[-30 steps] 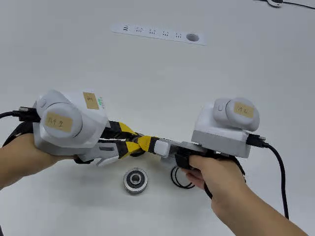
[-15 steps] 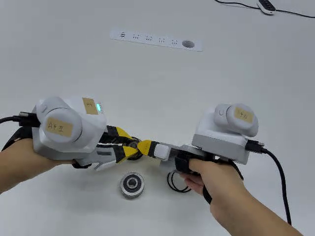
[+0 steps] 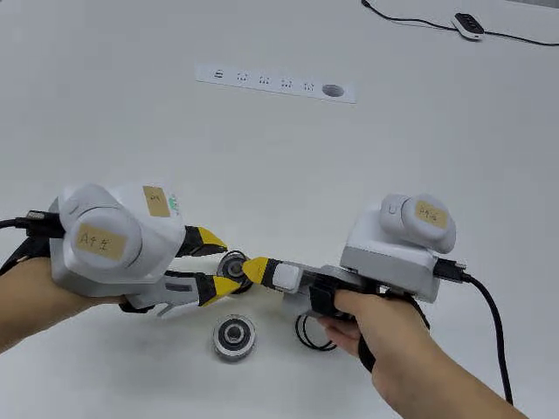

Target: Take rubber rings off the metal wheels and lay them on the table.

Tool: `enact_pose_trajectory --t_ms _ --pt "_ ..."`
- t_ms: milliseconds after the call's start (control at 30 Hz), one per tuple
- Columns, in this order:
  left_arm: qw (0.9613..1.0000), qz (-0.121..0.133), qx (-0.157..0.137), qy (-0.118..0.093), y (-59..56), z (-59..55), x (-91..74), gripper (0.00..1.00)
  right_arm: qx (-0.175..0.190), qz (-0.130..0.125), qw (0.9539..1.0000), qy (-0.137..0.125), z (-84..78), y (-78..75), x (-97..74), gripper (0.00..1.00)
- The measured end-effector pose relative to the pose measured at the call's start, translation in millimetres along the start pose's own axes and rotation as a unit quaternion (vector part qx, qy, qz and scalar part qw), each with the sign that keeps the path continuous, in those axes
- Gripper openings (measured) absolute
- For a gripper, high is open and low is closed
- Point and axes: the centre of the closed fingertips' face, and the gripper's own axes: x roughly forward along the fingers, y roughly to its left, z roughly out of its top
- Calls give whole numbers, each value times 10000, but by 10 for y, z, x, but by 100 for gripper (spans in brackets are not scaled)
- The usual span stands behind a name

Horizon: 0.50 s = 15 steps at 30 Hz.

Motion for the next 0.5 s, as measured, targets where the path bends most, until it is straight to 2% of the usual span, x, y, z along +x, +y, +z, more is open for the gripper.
enact_pose_trajectory --t_ms 267,500 --pt "9992 276 -215 -176 92 56 -160 33 57 131 9999 -76 26 112 -47 2" --pt "9983 408 -309 -261 86 80 -272 33 129 133 9995 -246 103 120 -182 2"
